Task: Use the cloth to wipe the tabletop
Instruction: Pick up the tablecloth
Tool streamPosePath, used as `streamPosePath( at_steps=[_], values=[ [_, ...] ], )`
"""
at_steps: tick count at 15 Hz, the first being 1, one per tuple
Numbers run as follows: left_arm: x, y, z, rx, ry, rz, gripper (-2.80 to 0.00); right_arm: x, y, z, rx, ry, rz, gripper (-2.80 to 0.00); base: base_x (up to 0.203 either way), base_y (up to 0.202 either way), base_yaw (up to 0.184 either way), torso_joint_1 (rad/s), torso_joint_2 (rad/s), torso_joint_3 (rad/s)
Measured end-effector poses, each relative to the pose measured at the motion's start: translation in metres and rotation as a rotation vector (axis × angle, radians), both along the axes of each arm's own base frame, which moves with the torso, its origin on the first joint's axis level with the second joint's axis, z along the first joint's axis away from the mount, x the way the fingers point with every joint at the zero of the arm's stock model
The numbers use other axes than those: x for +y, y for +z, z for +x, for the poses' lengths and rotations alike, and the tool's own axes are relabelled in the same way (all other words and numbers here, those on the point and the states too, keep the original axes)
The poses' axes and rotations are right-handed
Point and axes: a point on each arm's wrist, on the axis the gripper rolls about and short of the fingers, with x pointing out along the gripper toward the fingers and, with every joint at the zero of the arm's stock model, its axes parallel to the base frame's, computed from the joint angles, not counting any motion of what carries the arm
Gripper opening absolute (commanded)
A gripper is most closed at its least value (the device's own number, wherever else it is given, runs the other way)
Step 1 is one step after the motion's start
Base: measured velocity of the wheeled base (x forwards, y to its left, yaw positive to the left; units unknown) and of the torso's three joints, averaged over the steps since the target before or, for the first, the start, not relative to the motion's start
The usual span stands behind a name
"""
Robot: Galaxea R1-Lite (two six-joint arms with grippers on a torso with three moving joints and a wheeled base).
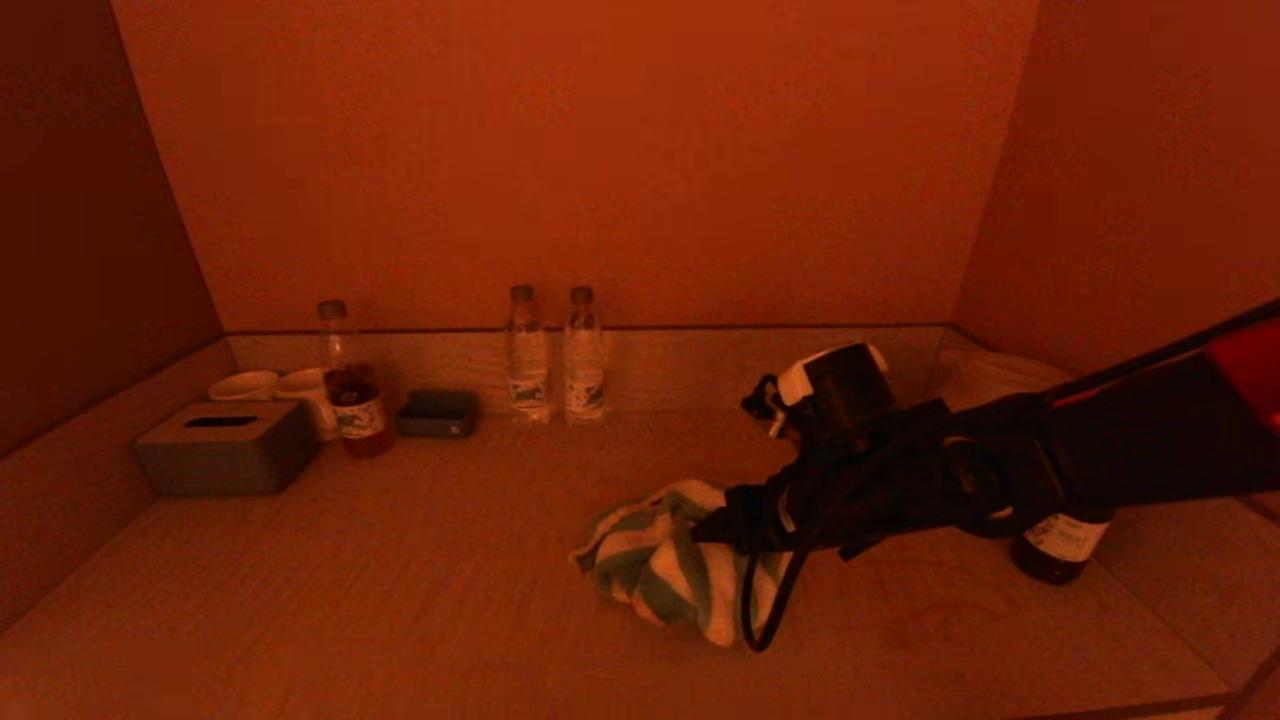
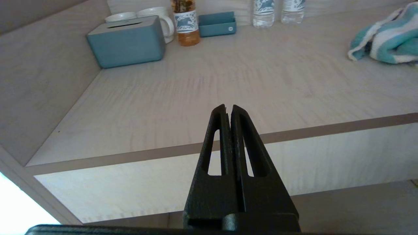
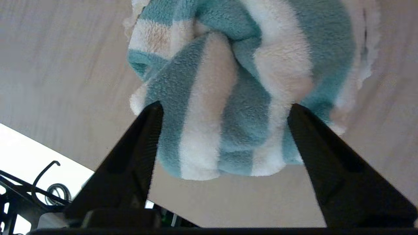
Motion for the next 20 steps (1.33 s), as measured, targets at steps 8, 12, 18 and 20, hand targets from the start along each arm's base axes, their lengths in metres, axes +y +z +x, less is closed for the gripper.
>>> streamPosePath(
  at_steps=[8, 12, 18, 20],
  values=[
    [0.0, 0.0, 0.0, 0.0, -0.002, 0.0, -2.8, 0.022, -0.024, 0.019, 0.042, 0.029, -0.027, 0.0, 0.0, 0.0, 0.0, 0.0, 0.0, 0.0],
    [0.0, 0.0, 0.0, -0.001, -0.001, 0.0, -2.8, 0.028, -0.038, 0.029, 0.067, 0.032, -0.039, 0.0, 0.0, 0.0, 0.0, 0.0, 0.0, 0.0],
    [0.0, 0.0, 0.0, 0.0, -0.002, 0.0, -2.8, 0.032, -0.048, 0.039, 0.074, 0.025, -0.049, -2.8, 0.0, 0.0, 0.0, 0.0, 0.0, 0.0],
    [0.0, 0.0, 0.0, 0.0, -0.002, 0.0, -2.8, 0.032, -0.049, 0.04, 0.068, 0.012, -0.063, -2.8, 0.0, 0.0, 0.0, 0.0, 0.0, 0.0]
  ],
)
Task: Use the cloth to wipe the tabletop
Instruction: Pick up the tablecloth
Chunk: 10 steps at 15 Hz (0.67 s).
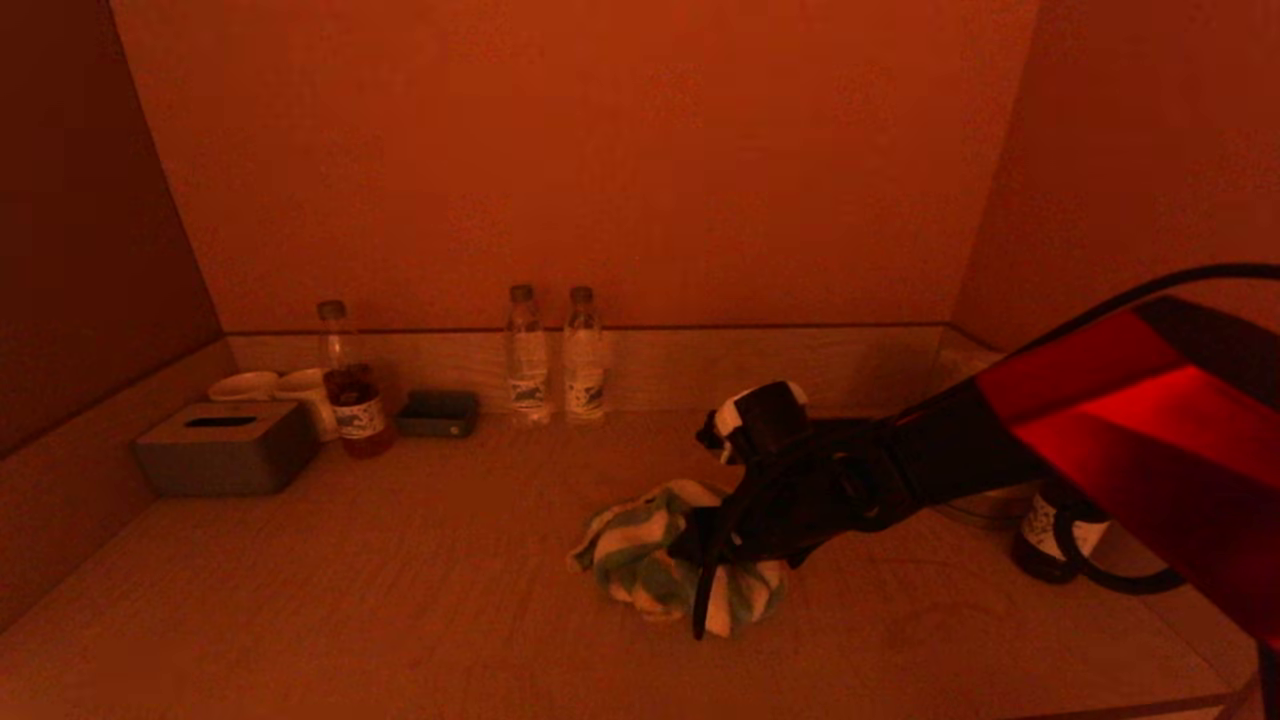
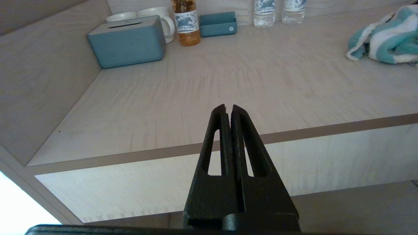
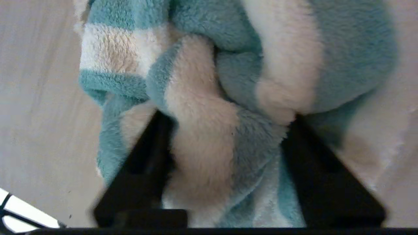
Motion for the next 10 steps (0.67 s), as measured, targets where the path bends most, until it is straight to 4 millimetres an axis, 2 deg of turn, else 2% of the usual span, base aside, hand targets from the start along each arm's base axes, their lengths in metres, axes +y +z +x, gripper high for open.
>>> streamPosePath(
  at_steps=[7, 10],
  values=[
    [0.0, 0.0, 0.0, 0.0, 0.001, 0.0, -2.8, -0.004, 0.001, 0.005, -0.017, -0.033, -0.011, -2.8, 0.0, 0.0, 0.0, 0.0, 0.0, 0.0],
    [0.0, 0.0, 0.0, 0.0, 0.0, 0.0, -2.8, -0.023, 0.01, 0.02, -0.043, -0.107, 0.006, -2.8, 0.0, 0.0, 0.0, 0.0, 0.0, 0.0]
  ],
)
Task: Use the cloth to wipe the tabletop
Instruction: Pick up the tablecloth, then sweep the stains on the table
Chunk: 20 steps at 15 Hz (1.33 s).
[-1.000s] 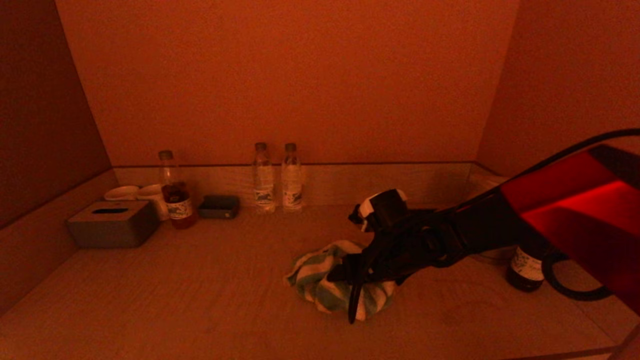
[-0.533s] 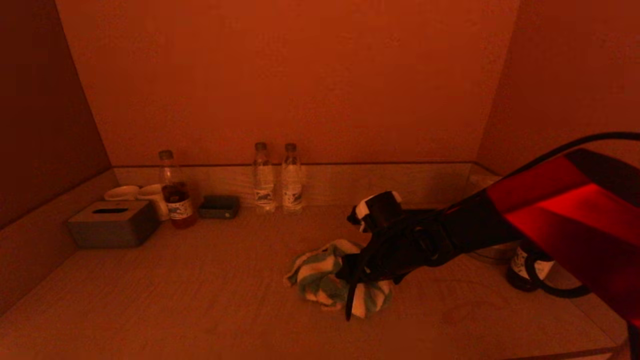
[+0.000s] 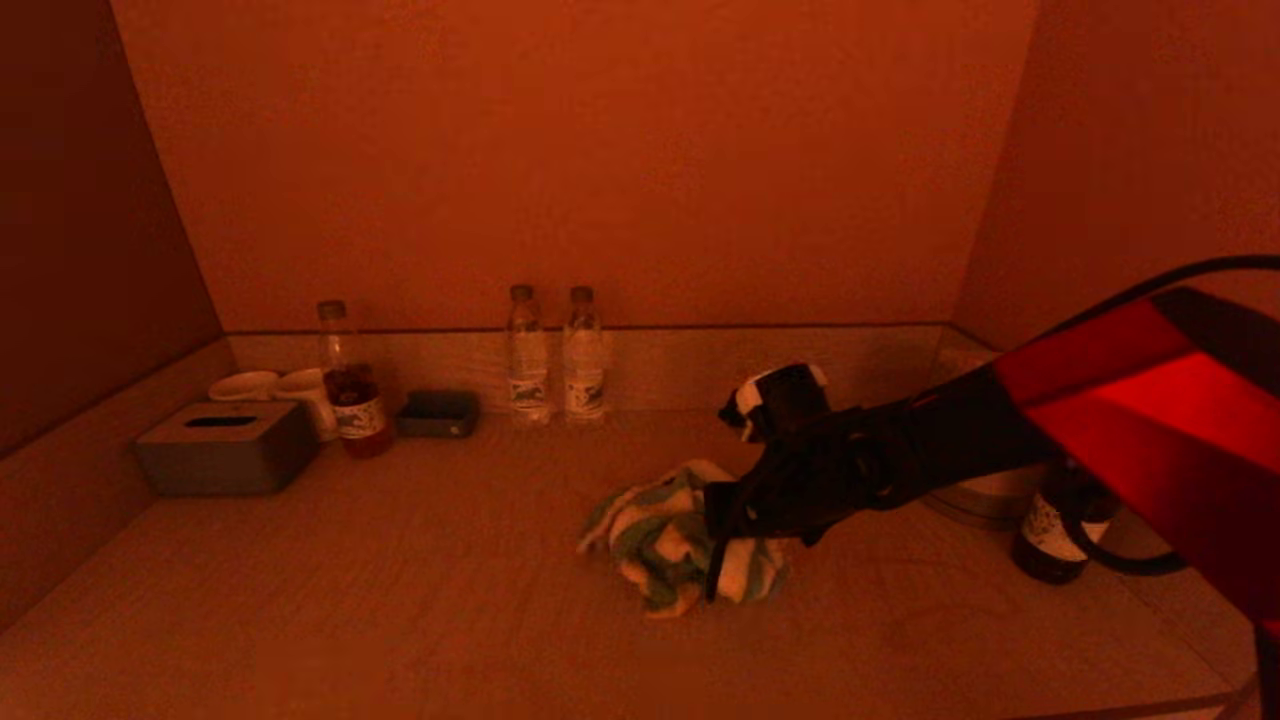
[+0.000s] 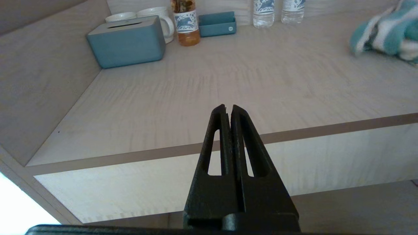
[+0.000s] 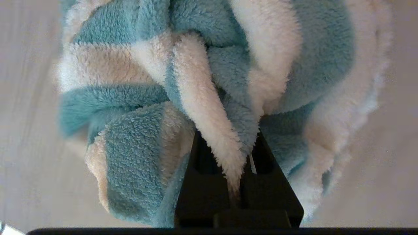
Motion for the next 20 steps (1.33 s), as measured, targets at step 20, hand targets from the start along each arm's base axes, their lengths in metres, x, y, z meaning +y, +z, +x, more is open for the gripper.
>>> streamPosePath(
  at_steps=[20],
  values=[
    [0.0, 0.0, 0.0, 0.0, 0.0, 0.0, -2.8, -0.09, 0.008, 0.026, -0.012, -0.375, 0.007, -2.8, 0.0, 0.0, 0.0, 0.0, 0.0, 0.0]
  ],
)
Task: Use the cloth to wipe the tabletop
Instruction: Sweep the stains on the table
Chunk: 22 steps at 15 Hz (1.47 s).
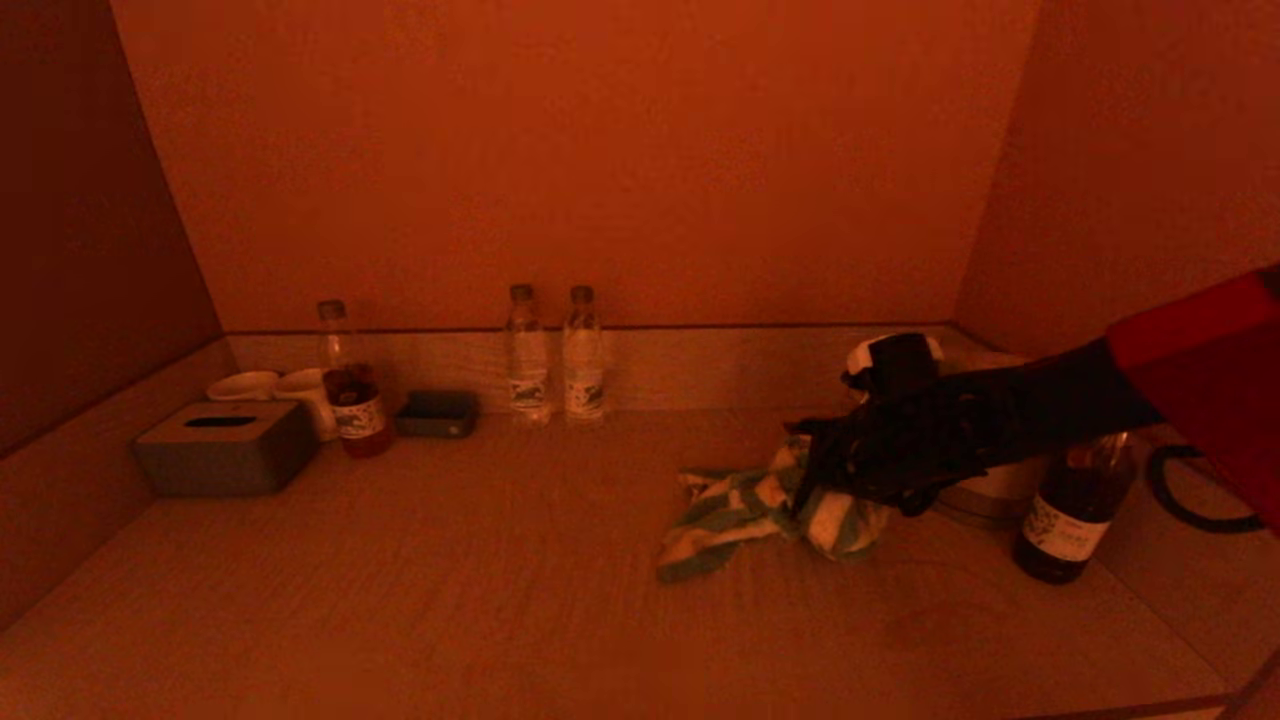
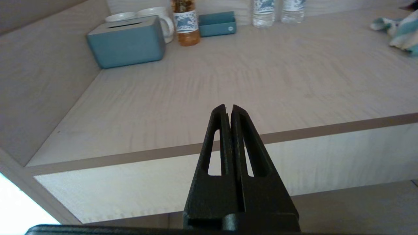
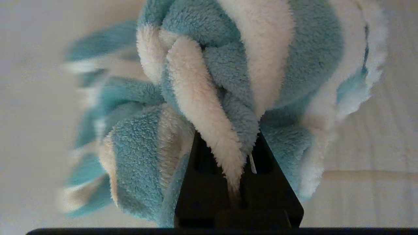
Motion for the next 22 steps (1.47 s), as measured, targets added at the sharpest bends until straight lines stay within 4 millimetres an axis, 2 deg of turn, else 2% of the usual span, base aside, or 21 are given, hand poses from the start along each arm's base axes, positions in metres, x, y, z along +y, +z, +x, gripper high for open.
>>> streamPosePath(
  at_steps=[3, 7, 12, 14, 17, 22],
  values=[
    [0.0, 0.0, 0.0, 0.0, -0.001, 0.0, -2.8, 0.004, -0.023, 0.007, 0.052, 0.006, -0.007, -2.8, 0.0, 0.0, 0.0, 0.0, 0.0, 0.0],
    [0.0, 0.0, 0.0, 0.0, 0.001, 0.0, -2.8, 0.016, -0.04, 0.01, 0.088, 0.031, -0.017, -2.8, 0.0, 0.0, 0.0, 0.0, 0.0, 0.0],
    [0.0, 0.0, 0.0, 0.0, 0.001, 0.0, -2.8, 0.038, -0.048, -0.002, 0.124, 0.092, -0.027, -2.8, 0.0, 0.0, 0.0, 0.0, 0.0, 0.0],
    [0.0, 0.0, 0.0, 0.0, 0.0, 0.0, -2.8, 0.047, -0.047, -0.014, 0.135, 0.124, -0.031, -2.8, 0.0, 0.0, 0.0, 0.0, 0.0, 0.0],
    [0.0, 0.0, 0.0, 0.0, 0.0, 0.0, -2.8, 0.06, -0.043, -0.045, 0.167, 0.185, -0.038, -2.8, 0.0, 0.0, 0.0, 0.0, 0.0, 0.0],
    [0.0, 0.0, 0.0, 0.0, 0.0, 0.0, -2.8, 0.06, -0.036, -0.087, 0.167, 0.229, -0.039, -2.8, 0.0, 0.0, 0.0, 0.0, 0.0, 0.0]
  ],
)
